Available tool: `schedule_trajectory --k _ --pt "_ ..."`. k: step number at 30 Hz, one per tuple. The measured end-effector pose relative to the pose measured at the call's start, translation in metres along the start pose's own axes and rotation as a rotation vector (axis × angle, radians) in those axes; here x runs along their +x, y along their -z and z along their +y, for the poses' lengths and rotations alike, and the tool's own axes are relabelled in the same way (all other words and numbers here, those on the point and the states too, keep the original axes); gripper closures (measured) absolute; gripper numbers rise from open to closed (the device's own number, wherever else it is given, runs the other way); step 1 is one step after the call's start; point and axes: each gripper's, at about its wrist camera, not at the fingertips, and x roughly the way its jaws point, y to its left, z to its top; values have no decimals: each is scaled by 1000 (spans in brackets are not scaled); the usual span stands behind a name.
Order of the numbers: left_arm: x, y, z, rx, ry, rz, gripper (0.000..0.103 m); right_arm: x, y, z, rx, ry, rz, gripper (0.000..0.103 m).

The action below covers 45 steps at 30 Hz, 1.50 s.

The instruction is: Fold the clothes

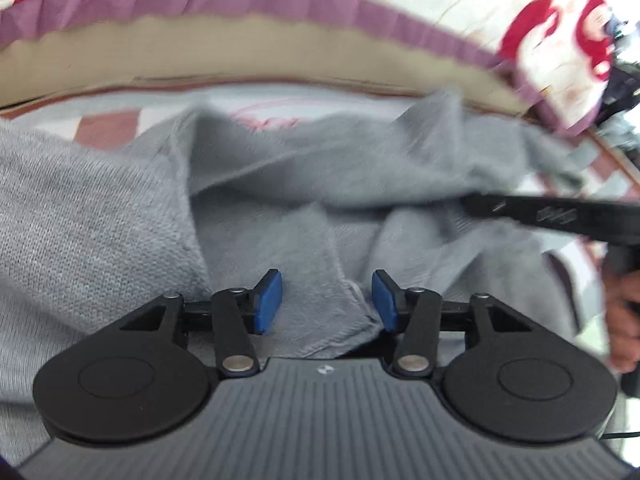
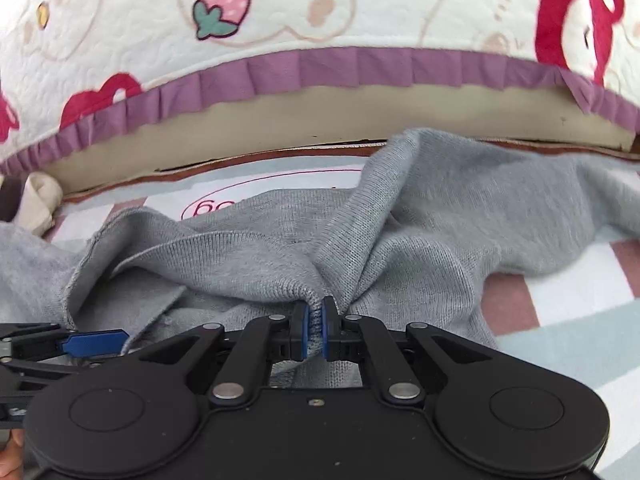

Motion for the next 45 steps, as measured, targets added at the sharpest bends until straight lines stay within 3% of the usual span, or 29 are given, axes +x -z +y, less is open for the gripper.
schedule_trajectory --k 2,4,5,6,11,15,16,17,18,20,21,24,27,29,31,33,34,35,37,39,40,42,45 --pt "-4 5 5 -24 -3 -18 54 -2 2 -2 4 7 -3 98" --pt "-8 7 11 -45 -3 -21 63 -4 1 -3 14 8 3 98" --pt "-10 9 13 -46 -3 -24 77 -4 2 -3 7 9 4 98" --pt "-12 11 16 -46 4 -28 99 -5 3 -2 0 10 5 98" --pt "-38 23 23 -50 5 -92 102 3 6 0 -41 23 38 97" --pt "-68 29 8 43 5 -190 102 11 4 3 -62 43 127 95" --pt "-74 32 3 71 -2 -208 102 12 -1 6 -45 74 178 87" --pt "-79 36 -3 122 -38 -229 102 9 -7 8 2 106 219 70" --pt "-82 42 -11 194 -86 -257 102 2 -16 10 77 101 236 69" --pt "-86 51 -23 317 -166 -299 102 -15 -32 16 183 16 209 69" --pt "-86 52 -23 319 -167 -293 102 -22 -41 23 190 -51 179 69" --pt "-84 45 -3 161 -75 -236 102 -24 -59 46 181 -271 161 48" --pt "-83 43 8 117 -48 -221 102 -5 -63 71 214 -458 240 45" --pt "-83 43 11 112 -34 -212 102 16 -56 89 220 -557 343 36" --pt "-82 43 14 101 -16 -197 102 37 -45 108 191 -570 426 36" --pt "-82 44 13 119 -20 -186 102 51 -34 122 129 -538 444 36" --pt "-82 44 12 137 -16 -179 102 58 -29 128 99 -522 442 59" --pt "-82 45 13 145 -3 -159 102 62 -23 134 68 -524 437 93" --pt "-80 45 15 156 51 -78 101 50 -17 138 14 -577 350 94" --pt "-78 41 24 154 134 65 95 27 -14 134 16 -555 252 94" --pt "-79 39 33 122 127 101 95 17 -13 131 13 -534 213 94" --pt "-90 31 57 33 100 72 95 -4 -10 132 -75 -460 138 94" --pt "-113 17 94 -107 92 -39 92 -25 -6 140 -228 -347 58 94"
